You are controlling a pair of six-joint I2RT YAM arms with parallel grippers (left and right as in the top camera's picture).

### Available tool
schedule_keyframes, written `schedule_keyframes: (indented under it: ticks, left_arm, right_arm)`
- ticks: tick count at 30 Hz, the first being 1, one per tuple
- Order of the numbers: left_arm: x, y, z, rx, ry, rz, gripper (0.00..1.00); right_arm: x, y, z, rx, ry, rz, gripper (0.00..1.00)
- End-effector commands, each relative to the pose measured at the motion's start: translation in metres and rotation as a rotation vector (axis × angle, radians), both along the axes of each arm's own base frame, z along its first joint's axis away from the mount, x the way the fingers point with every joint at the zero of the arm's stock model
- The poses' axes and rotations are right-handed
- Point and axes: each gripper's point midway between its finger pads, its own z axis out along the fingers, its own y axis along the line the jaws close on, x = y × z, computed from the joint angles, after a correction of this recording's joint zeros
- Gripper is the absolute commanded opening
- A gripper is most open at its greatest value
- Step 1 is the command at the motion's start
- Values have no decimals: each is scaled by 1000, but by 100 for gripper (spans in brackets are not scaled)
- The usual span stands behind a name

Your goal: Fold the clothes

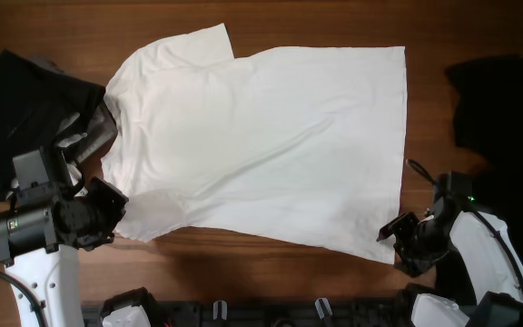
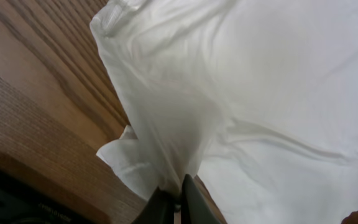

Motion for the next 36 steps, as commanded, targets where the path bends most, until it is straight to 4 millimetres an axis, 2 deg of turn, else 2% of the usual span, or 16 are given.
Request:
schedule_keyframes:
  ticks: [1,4,7,9,11,16,20,24,25,27,30,31,36]
  left_arm:
    - [2,-2,6,6,-27,-28,6]
    - [2,-2,6,7,-28,-28,6]
    - [4,-1,7,9,-34,-28,6]
    - [4,-1,7,10,-37,-28,6]
    - [5,-1,7,11,-40,-27,6]
    - [5,-1,8,10,-40,-28,4]
    - [0,-2,10,12,-44,-27,4]
    - [-5,-4,13,15,-53,-29,5]
    - [-7,-5,12,12,-47,-28,9]
    - [-9,-5,11,8,-32,-27,30]
    - [-11,-6,5,-6,-4,-11,48]
    - [-10,-6,1,-13,6,1,52]
    - [-18,-12,-31,-77,116,24,56]
  right_arm:
    - [-8,-1,-11,-22,30,-34,61]
    - [-8,0,-16,-20,27,-71,57]
    - [-1,1,-17,-13,-1,-80,46]
    - [7,3,-17,7,-44,-56,22]
    - [20,8,-10,47,-106,-19,4]
    - [41,2,23,45,-146,41,4]
    - [53,-6,66,12,-159,88,5]
    - [67,-10,95,-2,-216,136,4]
    - [71,-11,99,-6,-228,139,4]
    - [78,-14,105,-19,-256,143,4]
    - [91,-19,107,-43,-304,127,4]
    - [95,-20,107,-50,-314,110,4]
    - [113,-22,110,-54,-377,62,4]
